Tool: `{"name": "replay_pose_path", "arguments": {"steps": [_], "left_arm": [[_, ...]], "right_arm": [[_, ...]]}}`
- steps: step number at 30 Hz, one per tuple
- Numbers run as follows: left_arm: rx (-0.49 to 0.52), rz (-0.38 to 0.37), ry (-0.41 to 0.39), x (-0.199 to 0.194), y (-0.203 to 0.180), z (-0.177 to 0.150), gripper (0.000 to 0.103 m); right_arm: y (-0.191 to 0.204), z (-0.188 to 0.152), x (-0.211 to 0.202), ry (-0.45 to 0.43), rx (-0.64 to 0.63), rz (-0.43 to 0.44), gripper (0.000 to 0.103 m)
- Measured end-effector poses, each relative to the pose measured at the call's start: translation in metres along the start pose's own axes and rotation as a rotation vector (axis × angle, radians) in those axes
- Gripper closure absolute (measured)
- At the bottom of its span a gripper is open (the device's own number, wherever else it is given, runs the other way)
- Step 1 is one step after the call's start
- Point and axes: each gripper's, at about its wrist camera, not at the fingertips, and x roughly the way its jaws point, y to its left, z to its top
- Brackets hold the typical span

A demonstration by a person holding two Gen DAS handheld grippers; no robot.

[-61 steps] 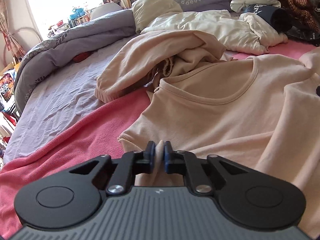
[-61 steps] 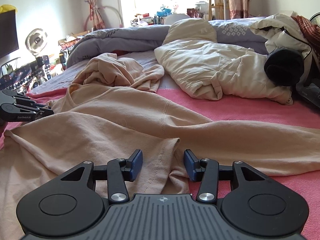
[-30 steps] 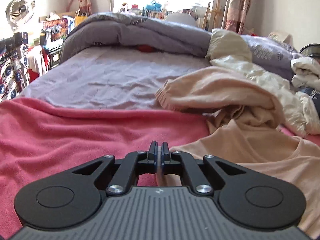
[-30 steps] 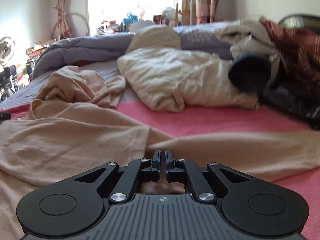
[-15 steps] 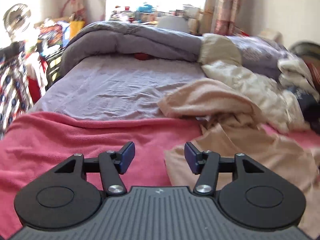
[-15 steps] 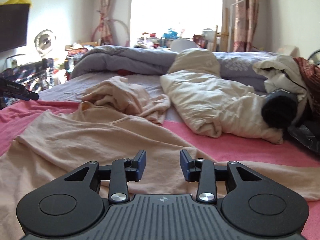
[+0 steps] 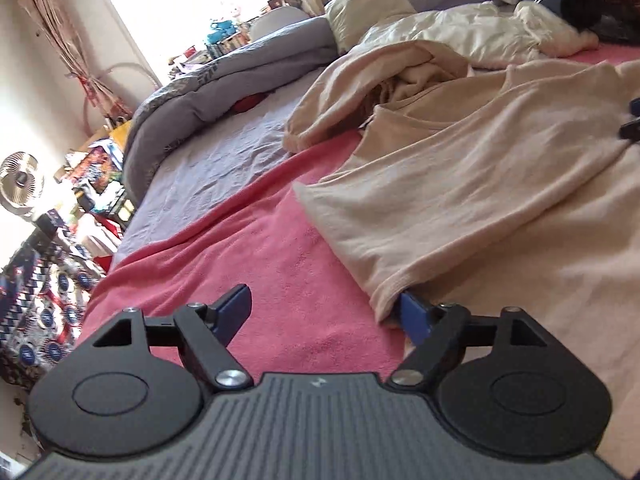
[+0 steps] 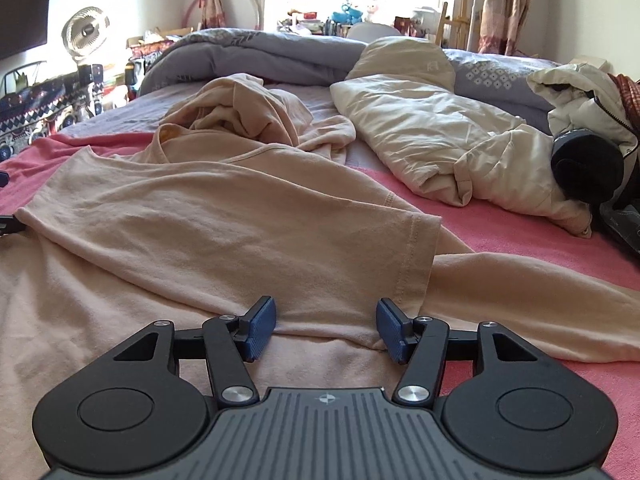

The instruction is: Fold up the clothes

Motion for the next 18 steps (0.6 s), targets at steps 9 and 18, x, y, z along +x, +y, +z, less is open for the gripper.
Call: {"name": "replay_pose_path", "arguments": {"steps": [9,18], "left_arm": [[0.314,0.321,-0.054,0.002,-0.043,-0.003,0.021],[0.285,0.22,0.049,0.005,-0.032,0.005,0.022]], "right_arm": [[0.001,0.0,0.001,-0.004,-0.006,-0.017,0.042],[-0.012,0.007,0.001,0.03,0.04,0.012,0.033]]}}
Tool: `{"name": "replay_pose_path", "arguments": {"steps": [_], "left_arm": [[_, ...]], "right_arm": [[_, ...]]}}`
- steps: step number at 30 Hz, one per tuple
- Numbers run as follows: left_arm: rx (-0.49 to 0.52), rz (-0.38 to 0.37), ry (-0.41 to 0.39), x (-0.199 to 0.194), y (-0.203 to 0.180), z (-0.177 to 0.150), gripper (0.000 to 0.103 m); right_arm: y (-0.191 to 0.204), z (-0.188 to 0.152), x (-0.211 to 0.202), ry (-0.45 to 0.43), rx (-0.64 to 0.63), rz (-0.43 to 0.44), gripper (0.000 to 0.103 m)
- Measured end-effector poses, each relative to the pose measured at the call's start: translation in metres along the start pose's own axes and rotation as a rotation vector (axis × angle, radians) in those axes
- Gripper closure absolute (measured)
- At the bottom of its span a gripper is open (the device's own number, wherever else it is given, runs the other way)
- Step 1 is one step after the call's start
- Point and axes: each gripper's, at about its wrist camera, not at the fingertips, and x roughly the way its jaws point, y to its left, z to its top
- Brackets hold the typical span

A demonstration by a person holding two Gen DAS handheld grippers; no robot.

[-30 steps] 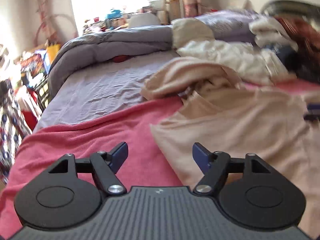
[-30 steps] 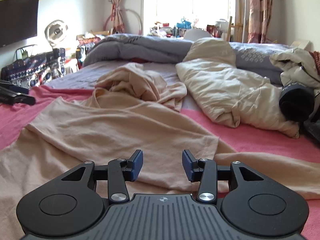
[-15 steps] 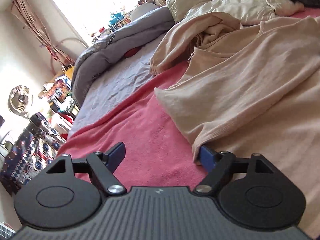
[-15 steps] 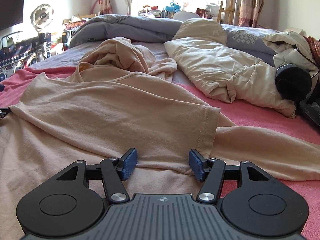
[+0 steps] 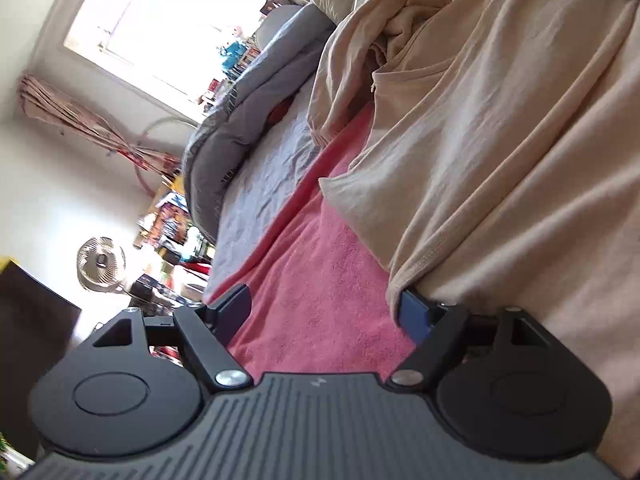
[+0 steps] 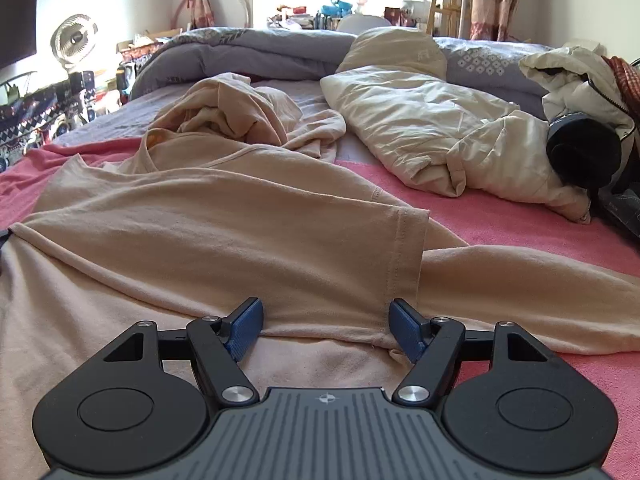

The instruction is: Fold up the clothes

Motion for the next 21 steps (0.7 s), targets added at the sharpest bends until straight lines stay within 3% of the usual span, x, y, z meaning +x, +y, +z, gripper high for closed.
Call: {"name": "replay_pose_path", "arguments": {"steps": [4,9,11,15,19,21], "left_arm": [[-0.125,-0.179,0.02,-0.033,0.035,-0.016,0.022],[-0.279,-0.251,0.099,-0.069,0.066,-0.074,0.02],[-0.426,-0.37,0.145,-0.084,0.079,-0.101,0.023],[-0.693,-0.667,0.067,-0.142,0.081,-0.155,0.022],[-0.796,-0.774,0.062,-0.171,0.055,-0.185,0.021],[-0.828,-0.766,0.039,-0.179,0.044,-0.196,0.02]], "right_arm": [[-0.012,-0.005,-0.048,-0.039,0.008,0.04,0.032],[-0.043,-0.046,-0.132,-0.04,0.118,0.163,0.03],[-0.058,-0.069,-0.163,-0.016,0.196,0.22,0.03],[-0.082,-0.118,-0.208,0.039,0.39,0.332,0.03],[-0.092,-0.162,-0.226,0.084,0.51,0.355,0.03],[-0.091,-0.176,-0.231,0.072,0.538,0.372,0.03]]}}
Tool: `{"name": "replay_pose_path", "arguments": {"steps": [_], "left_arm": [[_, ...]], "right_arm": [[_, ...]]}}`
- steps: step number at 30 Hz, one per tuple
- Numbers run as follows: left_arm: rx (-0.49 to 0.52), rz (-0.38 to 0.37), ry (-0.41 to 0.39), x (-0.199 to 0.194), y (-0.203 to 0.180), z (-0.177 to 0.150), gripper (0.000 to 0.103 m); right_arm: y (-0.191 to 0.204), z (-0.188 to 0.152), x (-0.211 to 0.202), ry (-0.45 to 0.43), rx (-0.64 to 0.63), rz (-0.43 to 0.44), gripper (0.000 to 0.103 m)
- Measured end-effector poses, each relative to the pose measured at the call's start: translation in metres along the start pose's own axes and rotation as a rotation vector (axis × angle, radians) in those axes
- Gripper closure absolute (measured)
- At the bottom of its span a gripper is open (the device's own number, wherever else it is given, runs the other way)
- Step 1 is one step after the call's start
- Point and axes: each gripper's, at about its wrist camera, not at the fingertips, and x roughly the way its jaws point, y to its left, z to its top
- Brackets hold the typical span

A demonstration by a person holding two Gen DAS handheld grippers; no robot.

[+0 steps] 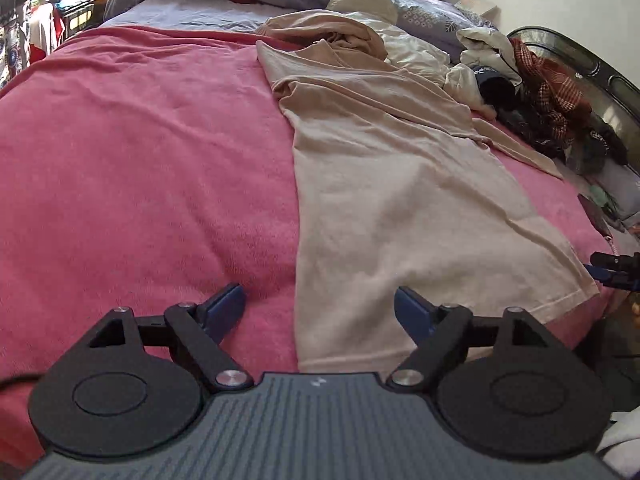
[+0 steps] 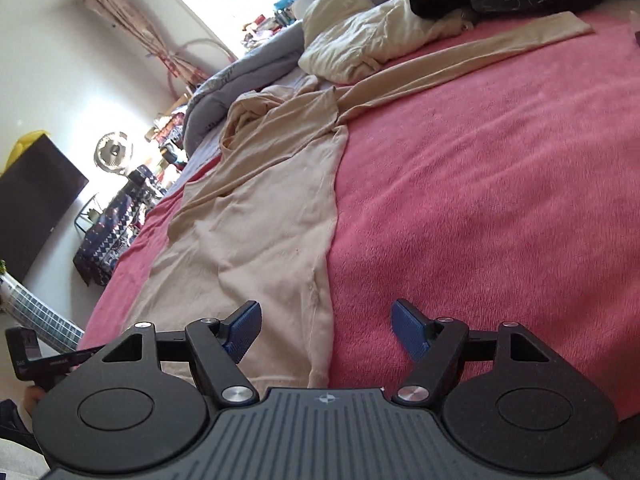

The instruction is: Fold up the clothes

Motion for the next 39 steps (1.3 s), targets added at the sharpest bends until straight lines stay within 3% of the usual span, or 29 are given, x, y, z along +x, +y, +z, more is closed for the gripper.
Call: {"name": "replay_pose_path", "arguments": {"steps": [5,9,12,14,20,23,24,25,26,31,33,35,36,37,39], "left_arm": [[-0.189,-0.125,-0.025,-0.001,0.009,-0.004,0.02],[-0.186,-0.066,-0.027,0.005,0.001,-0.003,0.022],[-0.2,0.001,-0.028,0.005,-0.004,-0.003,0.034],[-0.235,0.041,-0.036,0.002,-0.003,-0.004,0.045],[-0.444,-0.039,-0.04,0.0,0.024,-0.013,0.049],[-0.488,-0.026,-0.025,0.0,0.026,-0.012,0.054],[-0.483,-0.006,-0.019,0.0,0.025,-0.011,0.06],[-0.478,0.013,-0.013,0.0,0.024,-0.011,0.083],[-0.498,0.006,-0.01,0.0,0.026,-0.013,0.094],[-0.559,-0.046,-0.004,0.001,0.036,-0.022,0.093],[-0.552,-0.062,-0.003,0.002,0.035,-0.021,0.079],[-0.57,-0.139,-0.026,0.003,0.034,-0.02,0.038],[-0.572,-0.171,-0.033,0.005,0.031,-0.018,0.03],[-0.548,-0.166,-0.029,0.008,0.026,-0.014,0.03],[-0.449,-0.059,-0.001,0.01,0.009,-0.006,0.052]], "right_arm": [[0.009,-0.018,0.002,0.032,0.044,0.092,0.033],[0.012,-0.026,0.008,-0.015,0.091,0.08,0.037],[0.006,-0.026,0.01,-0.032,0.158,0.069,0.05],[0.007,-0.026,0.009,-0.03,0.145,0.063,0.052],[0.008,-0.032,0.017,-0.024,0.174,0.124,0.057],[0.018,-0.037,0.029,-0.005,0.167,0.139,0.062],[0.019,-0.038,0.031,-0.009,0.168,0.127,0.067],[0.019,-0.038,0.032,-0.013,0.17,0.116,0.072],[0.017,-0.038,0.032,-0.014,0.19,0.118,0.074],[0.01,-0.037,0.027,-0.014,0.22,0.117,0.077],[0.01,-0.038,0.029,-0.015,0.232,0.118,0.077],[0.011,-0.038,0.032,-0.018,0.24,0.121,0.077],[0.012,-0.038,0.032,-0.02,0.239,0.116,0.077],[0.013,-0.038,0.032,-0.02,0.24,0.102,0.08],[0.016,-0.037,0.03,-0.015,0.241,0.074,0.091]]}}
